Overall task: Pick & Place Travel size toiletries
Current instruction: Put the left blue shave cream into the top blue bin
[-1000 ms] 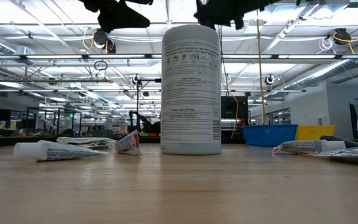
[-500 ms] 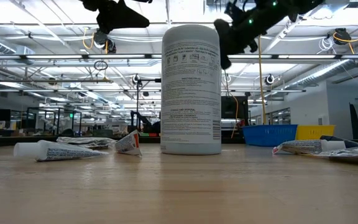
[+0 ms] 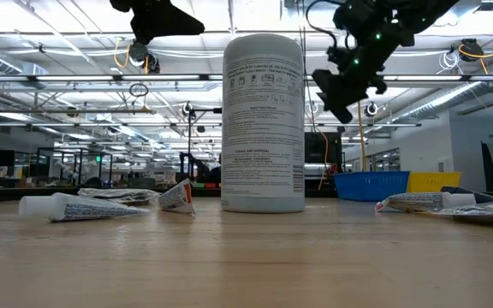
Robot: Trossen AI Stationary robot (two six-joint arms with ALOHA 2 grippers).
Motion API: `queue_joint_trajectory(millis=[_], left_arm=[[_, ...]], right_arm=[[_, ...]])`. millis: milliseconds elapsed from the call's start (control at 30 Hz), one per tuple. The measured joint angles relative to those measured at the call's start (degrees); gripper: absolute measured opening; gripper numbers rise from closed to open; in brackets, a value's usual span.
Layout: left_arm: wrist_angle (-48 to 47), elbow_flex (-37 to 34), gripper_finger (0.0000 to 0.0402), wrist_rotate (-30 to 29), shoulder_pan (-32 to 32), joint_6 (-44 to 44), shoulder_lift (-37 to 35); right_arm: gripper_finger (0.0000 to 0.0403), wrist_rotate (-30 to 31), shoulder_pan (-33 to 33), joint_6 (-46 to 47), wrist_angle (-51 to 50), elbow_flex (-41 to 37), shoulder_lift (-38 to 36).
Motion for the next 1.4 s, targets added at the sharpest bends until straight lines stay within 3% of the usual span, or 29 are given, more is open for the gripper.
queue_joint_trajectory(millis=[367,1400], left_arm=[[0.0,0.0,0.0310,0.0,0.0,-1.2,0.0],[0.0,0.0,0.0310,0.0,0.0,-1.6,0.0]], right_arm=[[0.0132,-0.2,-5.9,3.9,1.7,-7.1,0.0],[0.0134,-3.2,-6.5,4.6,4.2,-13.3,0.0]])
